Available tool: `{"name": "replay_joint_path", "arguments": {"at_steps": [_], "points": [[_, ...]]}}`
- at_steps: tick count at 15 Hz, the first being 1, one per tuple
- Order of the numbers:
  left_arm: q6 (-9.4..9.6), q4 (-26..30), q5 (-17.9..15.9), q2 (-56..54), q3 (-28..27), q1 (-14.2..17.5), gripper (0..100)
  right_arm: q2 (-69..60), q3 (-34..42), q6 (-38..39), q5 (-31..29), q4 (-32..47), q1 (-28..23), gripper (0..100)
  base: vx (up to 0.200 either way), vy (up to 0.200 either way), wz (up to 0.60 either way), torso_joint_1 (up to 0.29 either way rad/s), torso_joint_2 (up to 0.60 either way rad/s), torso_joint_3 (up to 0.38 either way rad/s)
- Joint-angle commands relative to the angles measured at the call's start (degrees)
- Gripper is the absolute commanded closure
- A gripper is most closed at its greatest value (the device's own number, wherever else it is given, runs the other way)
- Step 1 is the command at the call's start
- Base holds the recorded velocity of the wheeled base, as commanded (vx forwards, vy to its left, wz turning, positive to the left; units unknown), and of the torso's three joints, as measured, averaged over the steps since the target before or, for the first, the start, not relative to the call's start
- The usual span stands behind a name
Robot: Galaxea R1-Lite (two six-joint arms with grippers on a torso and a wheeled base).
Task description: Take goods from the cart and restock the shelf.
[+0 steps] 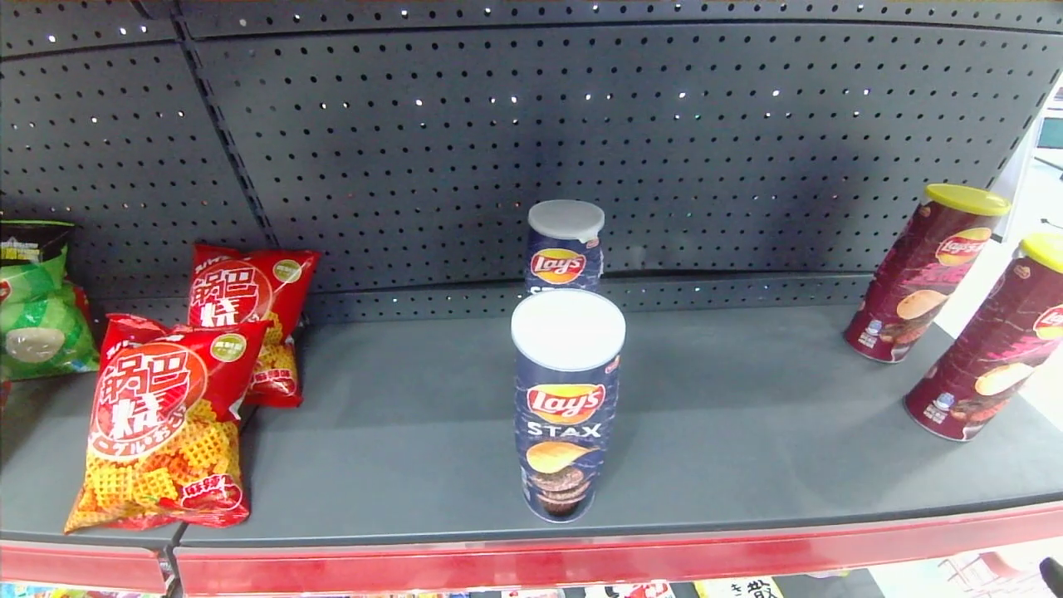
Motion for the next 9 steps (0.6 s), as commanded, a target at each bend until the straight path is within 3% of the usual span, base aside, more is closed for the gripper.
{"name": "replay_joint_path", "arguments": {"at_steps": [1, 7, 9], "points": [[-0.04, 0.0, 0.0, 0.0, 0.0, 0.0, 0, -6.4, 5.2, 0.3, -0.4, -1.9, -0.8, 0, 0.000, 0.000, 0.00, 0.000, 0.00, 0.000], [-0.04, 0.0, 0.0, 0.0, 0.0, 0.0, 0, -15.5, 5.2, 0.1, -2.0, 8.4, -0.6, 0, 0.000, 0.000, 0.00, 0.000, 0.00, 0.000], [-0.04, 0.0, 0.0, 0.0, 0.0, 0.0, 0, -18.2, 5.2, 0.1, -7.4, 13.6, -0.1, 0, 0.000, 0.000, 0.00, 0.000, 0.00, 0.000]]}}
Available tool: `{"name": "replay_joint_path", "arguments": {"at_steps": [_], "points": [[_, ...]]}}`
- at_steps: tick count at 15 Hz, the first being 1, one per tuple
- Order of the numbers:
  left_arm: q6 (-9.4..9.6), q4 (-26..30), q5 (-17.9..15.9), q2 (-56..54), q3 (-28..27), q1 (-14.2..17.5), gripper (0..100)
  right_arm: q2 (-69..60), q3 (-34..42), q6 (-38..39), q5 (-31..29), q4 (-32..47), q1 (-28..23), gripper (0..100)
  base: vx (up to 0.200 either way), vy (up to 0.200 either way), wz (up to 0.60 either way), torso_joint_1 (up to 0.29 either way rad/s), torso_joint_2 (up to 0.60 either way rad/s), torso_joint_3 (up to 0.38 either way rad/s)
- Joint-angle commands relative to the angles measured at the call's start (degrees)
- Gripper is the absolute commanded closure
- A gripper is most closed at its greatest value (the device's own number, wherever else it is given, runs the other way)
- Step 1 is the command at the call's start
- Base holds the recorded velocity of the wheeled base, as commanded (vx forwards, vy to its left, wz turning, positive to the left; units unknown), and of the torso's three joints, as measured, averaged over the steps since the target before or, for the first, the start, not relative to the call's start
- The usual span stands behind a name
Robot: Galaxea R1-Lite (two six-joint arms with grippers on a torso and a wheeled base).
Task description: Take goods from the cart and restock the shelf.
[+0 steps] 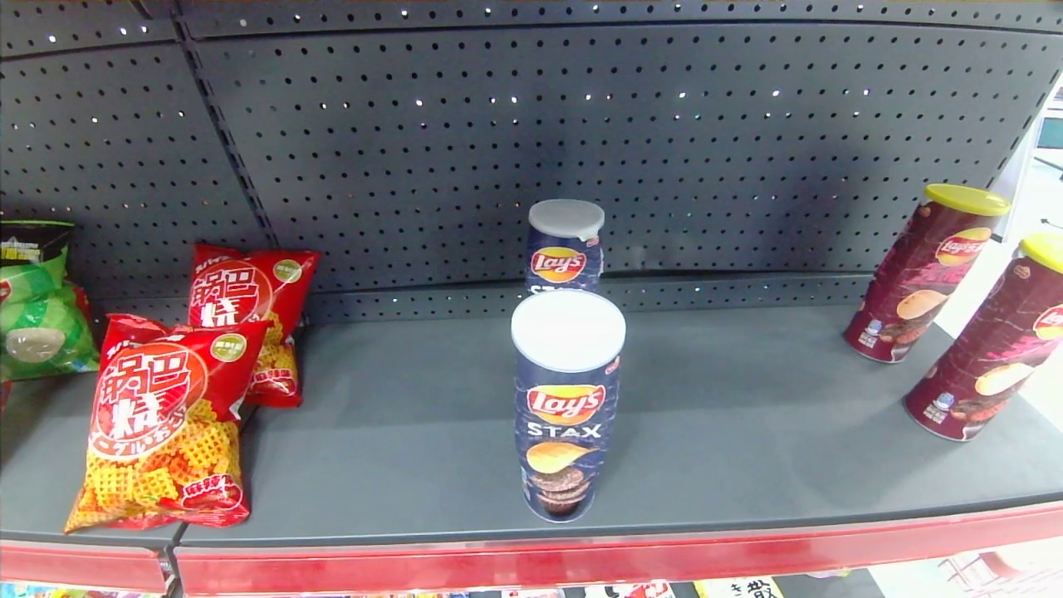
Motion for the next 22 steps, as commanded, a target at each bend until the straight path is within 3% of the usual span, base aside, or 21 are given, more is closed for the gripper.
{"name": "replay_joint_path", "arguments": {"at_steps": [1, 22], "points": [[-0.01, 0.0, 0.0, 0.0, 0.0, 0.0, 0, -3.7, 0.0, 0.3, -2.6, 1.1, 0.6, 0, 0.000, 0.000, 0.00, 0.000, 0.00, 0.000], [-0.01, 0.0, 0.0, 0.0, 0.0, 0.0, 0, -4.9, 0.0, 2.5, -4.2, 1.3, 0.9, 0, 0.000, 0.000, 0.00, 0.000, 0.00, 0.000]]}}
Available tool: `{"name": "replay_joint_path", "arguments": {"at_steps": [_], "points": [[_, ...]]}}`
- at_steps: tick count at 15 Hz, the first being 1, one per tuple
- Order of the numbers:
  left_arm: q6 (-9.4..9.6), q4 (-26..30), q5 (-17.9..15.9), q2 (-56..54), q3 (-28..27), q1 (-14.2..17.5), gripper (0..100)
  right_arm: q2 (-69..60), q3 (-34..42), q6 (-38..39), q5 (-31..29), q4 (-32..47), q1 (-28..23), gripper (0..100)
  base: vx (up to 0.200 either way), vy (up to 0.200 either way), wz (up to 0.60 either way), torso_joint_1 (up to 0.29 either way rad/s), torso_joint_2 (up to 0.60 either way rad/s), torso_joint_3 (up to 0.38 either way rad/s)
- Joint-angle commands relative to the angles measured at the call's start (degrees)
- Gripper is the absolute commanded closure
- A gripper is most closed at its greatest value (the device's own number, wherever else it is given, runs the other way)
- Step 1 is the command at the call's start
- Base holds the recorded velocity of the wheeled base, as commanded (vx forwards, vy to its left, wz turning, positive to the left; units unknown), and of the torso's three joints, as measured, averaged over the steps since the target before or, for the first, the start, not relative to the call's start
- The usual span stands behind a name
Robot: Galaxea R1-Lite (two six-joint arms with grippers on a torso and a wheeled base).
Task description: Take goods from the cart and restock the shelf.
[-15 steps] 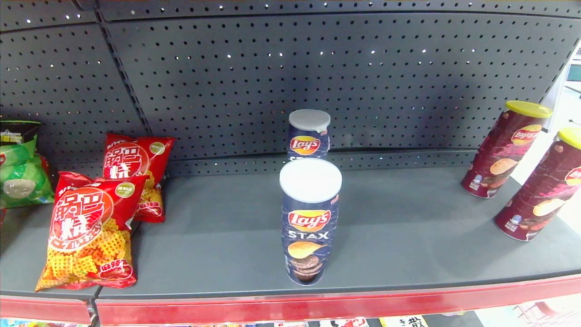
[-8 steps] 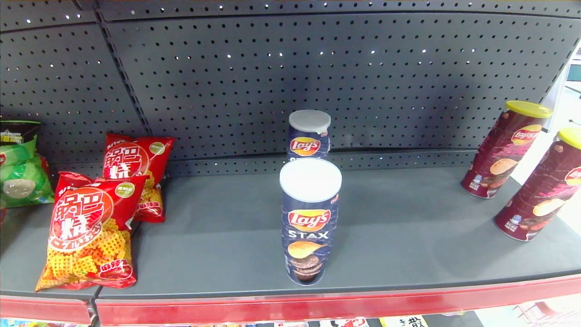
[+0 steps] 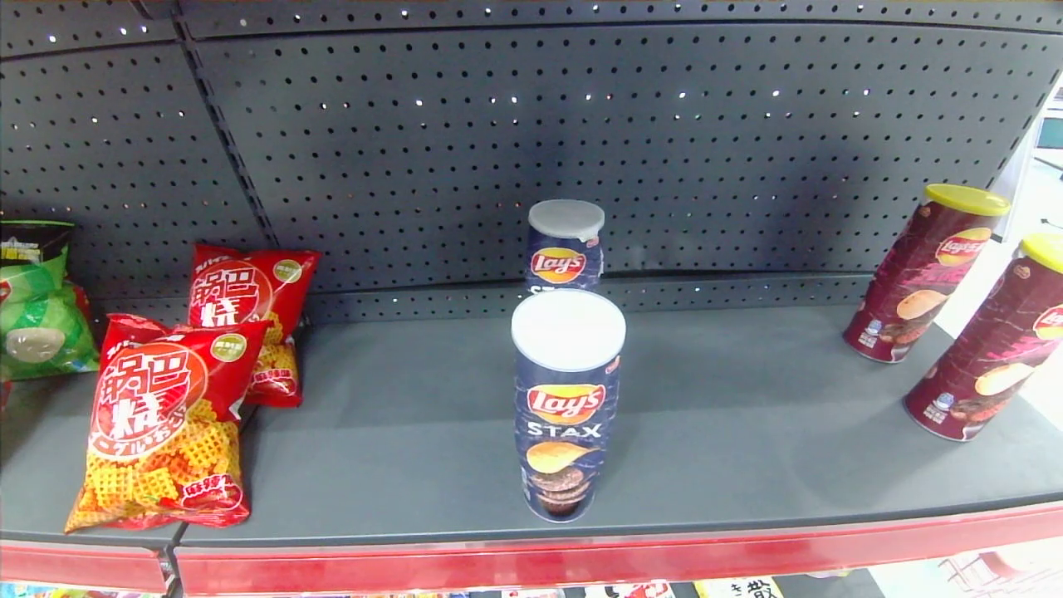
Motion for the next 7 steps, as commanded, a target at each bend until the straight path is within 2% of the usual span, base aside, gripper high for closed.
{"name": "replay_joint_path", "arguments": {"at_steps": [1, 7], "points": [[-0.01, 0.0, 0.0, 0.0, 0.0, 0.0, 0, 0.1, 0.0, -0.1, 0.0, 0.0, 0.0, 0, 0.000, 0.000, 0.00, 0.000, 0.00, 0.000], [-0.01, 0.0, 0.1, 0.0, 0.0, 0.0, 0, 0.1, 0.0, -0.1, 0.0, 0.0, 0.0, 0, 0.000, 0.000, 0.00, 0.000, 0.00, 0.000]]}}
